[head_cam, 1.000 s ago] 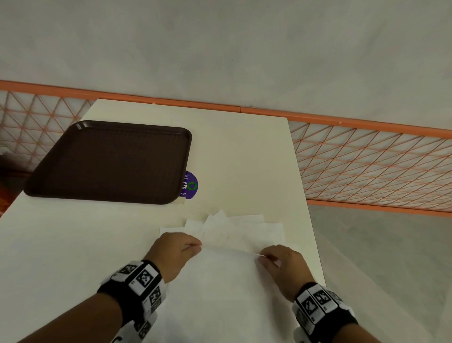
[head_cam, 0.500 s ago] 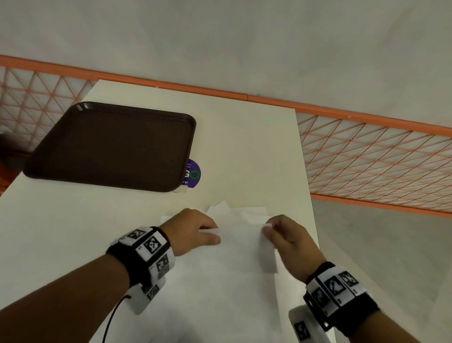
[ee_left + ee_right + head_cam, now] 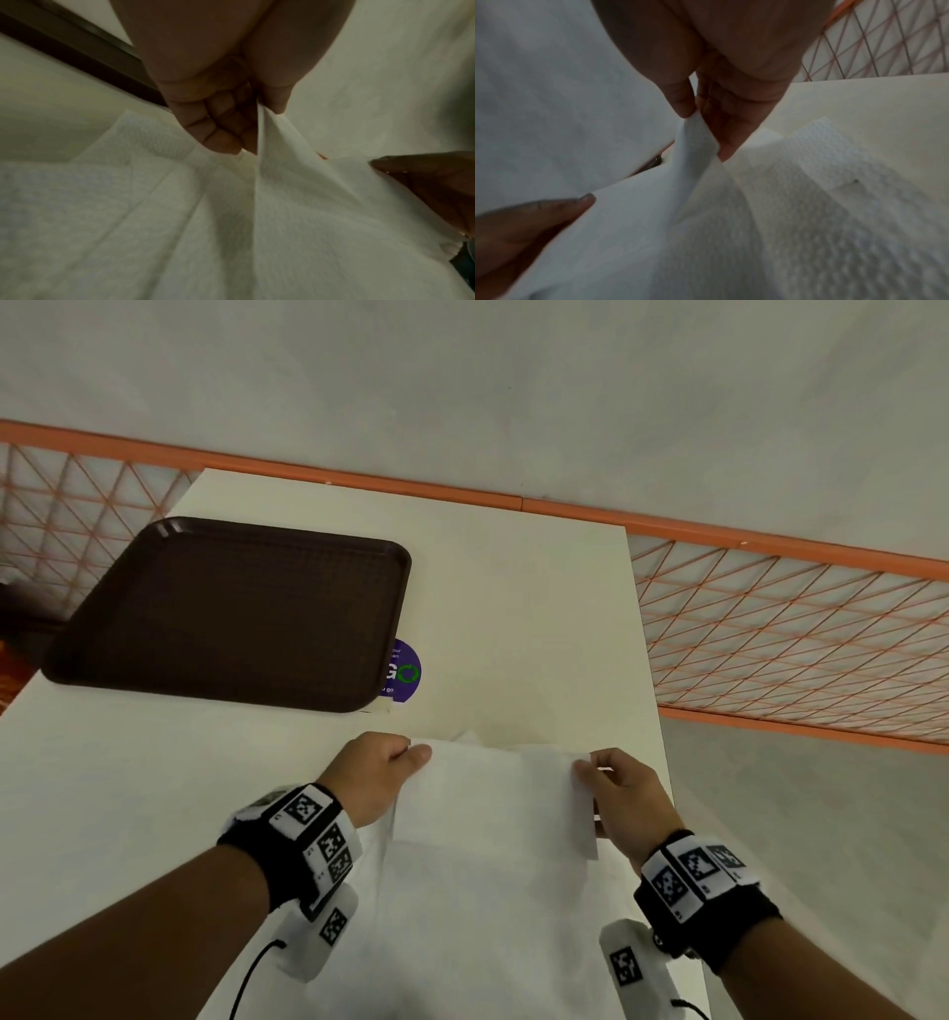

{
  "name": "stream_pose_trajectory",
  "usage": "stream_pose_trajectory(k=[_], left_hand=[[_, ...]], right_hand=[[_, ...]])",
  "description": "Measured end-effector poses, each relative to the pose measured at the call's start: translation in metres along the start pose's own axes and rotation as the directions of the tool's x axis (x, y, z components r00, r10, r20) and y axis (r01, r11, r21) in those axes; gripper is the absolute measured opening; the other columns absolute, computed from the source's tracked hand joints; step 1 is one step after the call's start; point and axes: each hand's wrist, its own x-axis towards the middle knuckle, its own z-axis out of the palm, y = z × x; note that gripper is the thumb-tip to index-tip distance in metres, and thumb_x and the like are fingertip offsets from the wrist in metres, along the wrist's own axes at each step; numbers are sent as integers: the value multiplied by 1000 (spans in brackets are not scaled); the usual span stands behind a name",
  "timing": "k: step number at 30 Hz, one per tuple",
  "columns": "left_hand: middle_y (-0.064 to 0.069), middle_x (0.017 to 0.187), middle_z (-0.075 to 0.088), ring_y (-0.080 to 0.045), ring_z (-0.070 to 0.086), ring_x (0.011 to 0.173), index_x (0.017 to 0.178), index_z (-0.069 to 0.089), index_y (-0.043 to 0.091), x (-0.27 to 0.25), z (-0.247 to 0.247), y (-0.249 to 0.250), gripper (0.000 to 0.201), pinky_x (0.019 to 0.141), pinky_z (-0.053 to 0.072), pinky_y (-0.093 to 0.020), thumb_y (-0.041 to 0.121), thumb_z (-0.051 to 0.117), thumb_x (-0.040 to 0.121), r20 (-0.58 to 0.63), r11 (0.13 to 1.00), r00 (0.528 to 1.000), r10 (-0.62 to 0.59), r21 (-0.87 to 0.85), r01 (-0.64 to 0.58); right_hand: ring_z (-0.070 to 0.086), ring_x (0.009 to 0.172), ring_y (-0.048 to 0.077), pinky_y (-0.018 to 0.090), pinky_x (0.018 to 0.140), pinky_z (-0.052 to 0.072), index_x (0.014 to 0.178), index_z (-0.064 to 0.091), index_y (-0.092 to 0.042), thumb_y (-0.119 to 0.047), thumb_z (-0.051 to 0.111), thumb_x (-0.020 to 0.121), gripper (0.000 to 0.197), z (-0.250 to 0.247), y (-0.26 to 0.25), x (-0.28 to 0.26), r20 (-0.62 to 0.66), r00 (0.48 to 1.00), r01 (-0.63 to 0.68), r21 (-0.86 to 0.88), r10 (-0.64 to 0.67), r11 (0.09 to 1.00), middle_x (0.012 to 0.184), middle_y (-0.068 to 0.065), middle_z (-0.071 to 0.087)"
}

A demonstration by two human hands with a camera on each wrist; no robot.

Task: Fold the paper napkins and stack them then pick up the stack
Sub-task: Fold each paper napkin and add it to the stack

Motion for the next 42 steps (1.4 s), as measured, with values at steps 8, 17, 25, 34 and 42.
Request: stream_pose_trajectory(k=[8, 17, 25, 34, 42], left_hand=[[5, 114, 68, -21, 61, 106, 125, 60, 27, 1, 7, -2, 36, 94, 48, -34, 40, 38, 100, -38, 907, 987, 158, 400, -130], [4, 88, 65, -14, 60, 79, 89, 71, 18, 13, -5, 16, 41, 72, 52, -29, 44, 40, 93, -149, 774, 807, 572, 425, -470], [0, 53, 35, -19, 32, 51, 60, 31, 14, 81, -13, 61, 45, 52, 28, -33, 31, 51, 96, -287, 974, 935, 210, 146, -173], [-9, 76, 55, -30, 49, 72, 64, 37, 13, 173, 0, 77, 42, 60, 33, -32, 37, 45, 97, -314, 920, 948, 50, 384, 78], [-8, 126, 51, -29, 51, 111, 126, 48, 14, 182, 15, 90, 39, 84, 47, -40, 41, 43, 98, -256, 833, 966, 37, 542, 112]], right_hand=[[62, 74, 21, 36, 76, 54, 85, 65, -24, -34, 52, 95, 19, 4, 1, 4, -11, 979, 175, -489, -206, 855, 78, -5, 66], [62, 75, 8, 19, 71, 46, 101, 73, -24, -28, 60, 92, 17, -2, -15, 6, -87, 872, 373, -519, -482, 769, 101, -11, 69], [65, 88, 30, 50, 79, 56, 94, 59, -23, -32, 50, 95, 13, -6, -56, 89, -112, 975, 154, -271, -190, 950, 94, 5, 70], [60, 97, 28, 26, 73, 40, 108, 64, -16, -27, 50, 95, 22, -12, -86, 178, -145, 977, 40, -598, -157, 800, 109, 8, 67], [54, 104, 27, 34, 82, 45, 126, 49, -19, -31, 53, 92, 37, -14, -79, 189, -169, 972, 5, -680, -164, 733, 125, 7, 56]])
